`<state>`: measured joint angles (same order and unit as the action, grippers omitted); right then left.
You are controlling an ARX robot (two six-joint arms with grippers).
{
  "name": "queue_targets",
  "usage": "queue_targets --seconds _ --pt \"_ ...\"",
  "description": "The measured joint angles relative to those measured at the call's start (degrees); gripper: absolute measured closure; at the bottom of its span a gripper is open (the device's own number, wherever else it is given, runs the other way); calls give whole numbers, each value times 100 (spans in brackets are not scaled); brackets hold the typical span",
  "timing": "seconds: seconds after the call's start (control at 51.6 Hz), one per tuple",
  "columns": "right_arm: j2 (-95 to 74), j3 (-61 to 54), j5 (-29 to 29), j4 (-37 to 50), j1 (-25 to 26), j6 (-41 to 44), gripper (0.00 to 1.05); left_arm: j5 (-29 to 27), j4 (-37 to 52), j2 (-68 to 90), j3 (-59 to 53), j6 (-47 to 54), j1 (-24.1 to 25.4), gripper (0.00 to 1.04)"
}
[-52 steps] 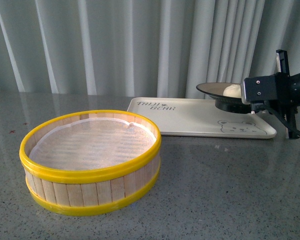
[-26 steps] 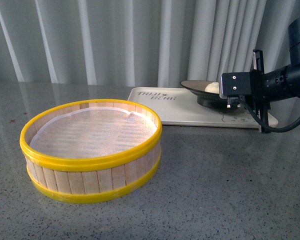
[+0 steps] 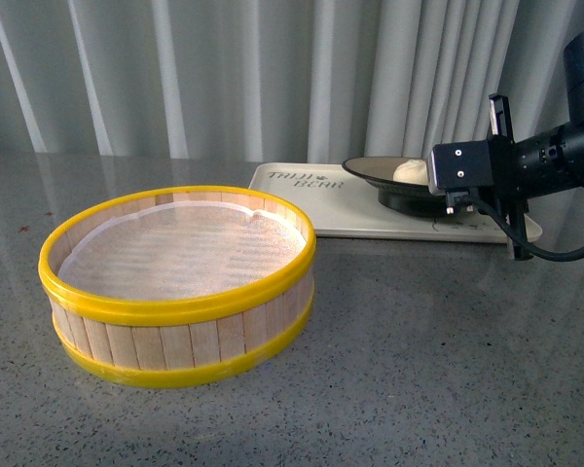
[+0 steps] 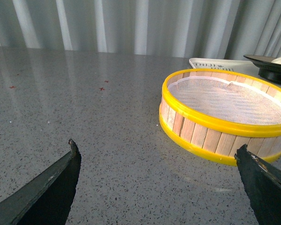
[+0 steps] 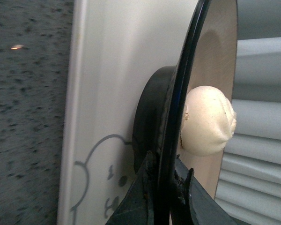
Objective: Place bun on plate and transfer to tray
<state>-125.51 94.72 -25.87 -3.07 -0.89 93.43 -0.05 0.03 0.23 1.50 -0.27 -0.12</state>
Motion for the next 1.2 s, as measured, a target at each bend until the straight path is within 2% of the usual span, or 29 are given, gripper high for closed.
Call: queue_targets --seconds 0.329,0.465,0.562,0.717,0.813,0.91,1.007,1.046,1.085,1.143,1.201 --pt "332 -479 -9 -177 15 125 48 -2 0 0 0 0 0 7" --pt "494 -708 -17 -46 13 -144 25 0 0 0 0 0 0 7" --pt "883 -1128 -22 57 -46 -774 7 0 0 0 0 0 0 7" --pt "1773 -1784 52 713 -195 -1939 9 0 0 0 0 0 0 7" --pt "2673 -2437 487 1576 -321 -3475 9 0 0 0 0 0 0 7" --pt "2992 -2529 544 1700 -337 -4406 9 0 0 0 0 0 0 7" --pt "3025 -2542 586 1705 -326 -4774 9 0 0 0 0 0 0 7" --pt "3016 -2726 1069 2065 -363 -5239 12 0 0 0 0 0 0 7" --pt "3058 -3213 2103 2964 -404 -6129 21 0 0 0 0 0 0 7" --pt "3195 -3777 2741 3683 -415 -6977 30 2 0 0 0 0 0 7" --pt "3412 -4317 2994 4162 -404 -7875 39 -9 0 0 0 0 0 7"
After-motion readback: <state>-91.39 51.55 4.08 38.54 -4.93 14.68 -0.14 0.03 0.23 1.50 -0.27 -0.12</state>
